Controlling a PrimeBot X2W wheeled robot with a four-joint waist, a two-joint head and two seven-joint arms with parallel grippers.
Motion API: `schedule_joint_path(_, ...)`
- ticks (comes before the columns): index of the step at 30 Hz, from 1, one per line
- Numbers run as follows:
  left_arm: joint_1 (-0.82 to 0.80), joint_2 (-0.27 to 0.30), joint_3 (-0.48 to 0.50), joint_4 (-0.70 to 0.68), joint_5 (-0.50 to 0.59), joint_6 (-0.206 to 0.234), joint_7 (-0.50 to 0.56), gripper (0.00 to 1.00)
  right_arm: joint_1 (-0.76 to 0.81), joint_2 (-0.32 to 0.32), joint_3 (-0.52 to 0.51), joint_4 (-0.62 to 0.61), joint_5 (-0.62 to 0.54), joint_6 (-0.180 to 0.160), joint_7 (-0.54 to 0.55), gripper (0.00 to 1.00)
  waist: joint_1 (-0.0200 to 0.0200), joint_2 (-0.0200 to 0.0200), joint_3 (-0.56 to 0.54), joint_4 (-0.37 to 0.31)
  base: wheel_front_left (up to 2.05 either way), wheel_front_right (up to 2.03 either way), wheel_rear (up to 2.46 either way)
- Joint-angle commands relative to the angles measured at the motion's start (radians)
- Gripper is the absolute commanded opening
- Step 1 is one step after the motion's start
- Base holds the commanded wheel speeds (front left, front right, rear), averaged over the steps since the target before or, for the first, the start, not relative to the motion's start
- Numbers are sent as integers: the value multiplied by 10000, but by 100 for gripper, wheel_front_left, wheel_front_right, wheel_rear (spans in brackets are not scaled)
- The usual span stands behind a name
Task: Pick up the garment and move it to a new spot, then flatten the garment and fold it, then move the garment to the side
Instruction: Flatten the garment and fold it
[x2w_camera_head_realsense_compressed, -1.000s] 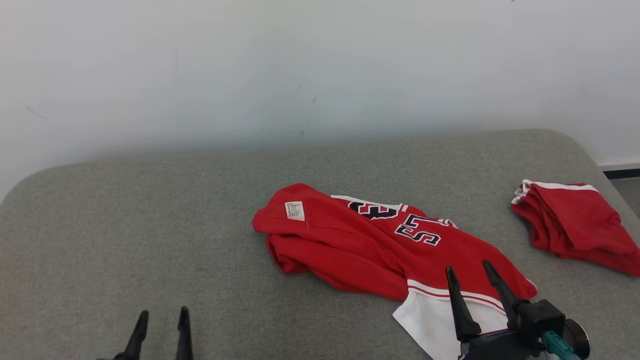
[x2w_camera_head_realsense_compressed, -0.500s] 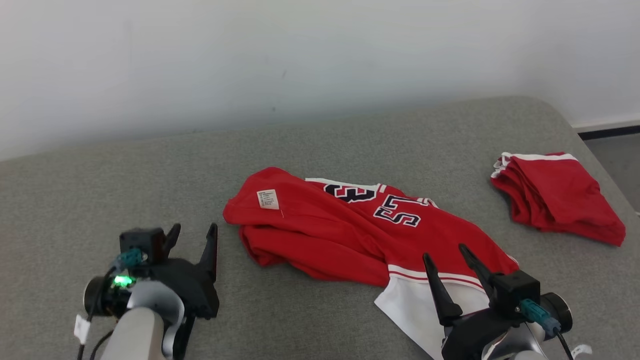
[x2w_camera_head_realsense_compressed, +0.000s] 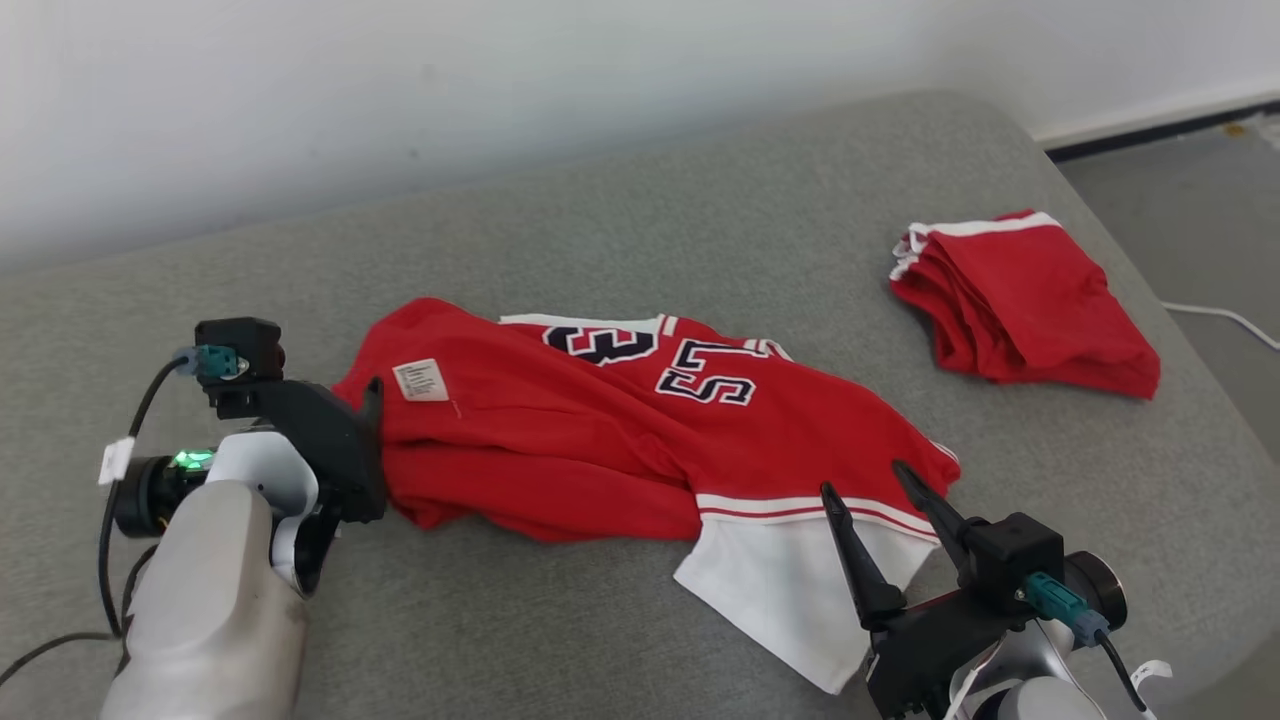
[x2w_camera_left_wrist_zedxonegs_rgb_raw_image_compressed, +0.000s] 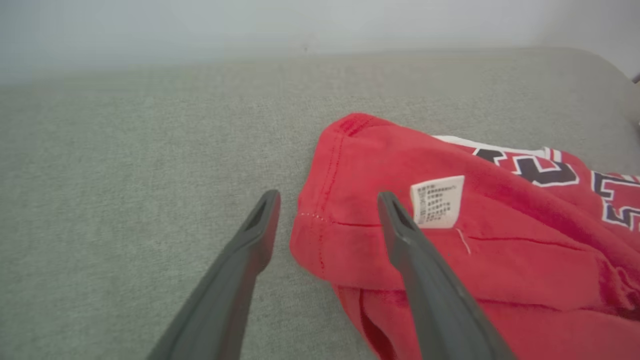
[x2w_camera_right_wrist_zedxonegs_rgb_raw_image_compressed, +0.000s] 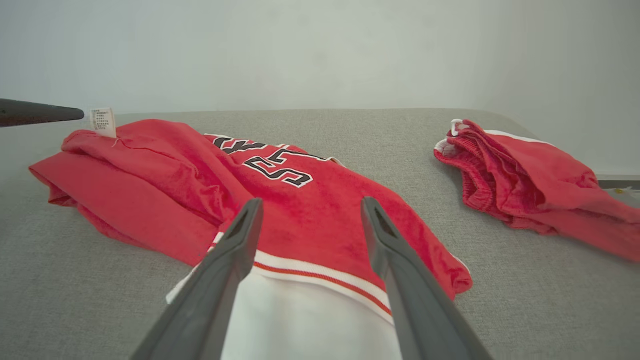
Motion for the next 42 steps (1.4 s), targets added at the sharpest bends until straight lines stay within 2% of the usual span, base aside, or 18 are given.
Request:
schedule_joint_path(1, -145, 68, 10, 191, -28, 107, 257, 100, -40, -49, -5, -34, 89, -29, -49, 100, -2, -1, 392, -393, 0, 0, 0)
schedule_joint_path(11, -497, 225, -315, 599, 186, 407, 1251, 100, -50, 35, -73, 73, 74, -29, -189, 100, -2, -1, 489, -449, 0, 0, 0)
schedule_joint_path(13, -477, 170, -352, 685, 136, 550, 1548, 46, -86, 85, -31, 120, 72, -29, -205, 100, -2, -1, 444, -429, 0, 0, 0)
schedule_joint_path(14, -450, 155, -370, 703, 123, 559, 1664, 12, -94, 100, -18, 128, 66, -29, -203, 100, -2, -1, 432, -427, 0, 0, 0)
schedule_joint_path(15, -399, 135, -362, 741, 66, 589, 1804, 0, -107, 114, -1, 134, 65, -29, -203, 100, -2, -1, 427, -427, 0, 0, 0)
schedule_joint_path(16, -356, 130, -351, 759, 25, 607, 1932, 0, -124, 123, 11, 145, 69, -29, -209, 100, -2, -1, 427, -432, 0, 0, 0)
schedule_joint_path(18, -313, 184, -321, 713, -31, 633, 2009, 32, -184, 135, 51, 159, 94, -29, -228, 100, -2, -1, 446, -465, 0, 0, 0)
schedule_joint_path(20, -244, 235, -289, 694, -77, 683, 2058, 39, -249, 137, 101, 172, 127, -29, -223, 100, -2, -1, 471, -522, 0, 0, 0)
schedule_joint_path(21, -234, 245, -282, 663, -103, 713, 2061, 50, -264, 132, 113, 175, 140, -29, -235, 100, -2, -1, 492, -548, 0, 0, 0)
schedule_joint_path(22, -225, 258, -257, 649, -146, 721, 2063, 81, -276, 116, 127, 178, 144, -29, -236, 100, -2, -1, 504, -571, 0, 0, 0)
schedule_joint_path(23, -234, 276, -243, 626, -162, 720, 2064, 100, -291, 82, 110, 177, 138, -29, -247, 100, -2, -1, 523, -584, 0, 0, 0)
schedule_joint_path(35, -429, 294, 67, 422, -698, 790, 2122, 100, -246, 146, 30, 224, 47, -29, -319, 100, -2, -1, 582, -618, 0, 0, 0)
schedule_joint_path(42, -432, 382, 86, 584, -954, 875, 3018, 100, -458, 210, 228, 269, 149, -29, -346, 100, -2, -1, 770, -827, 0, 0, 0)
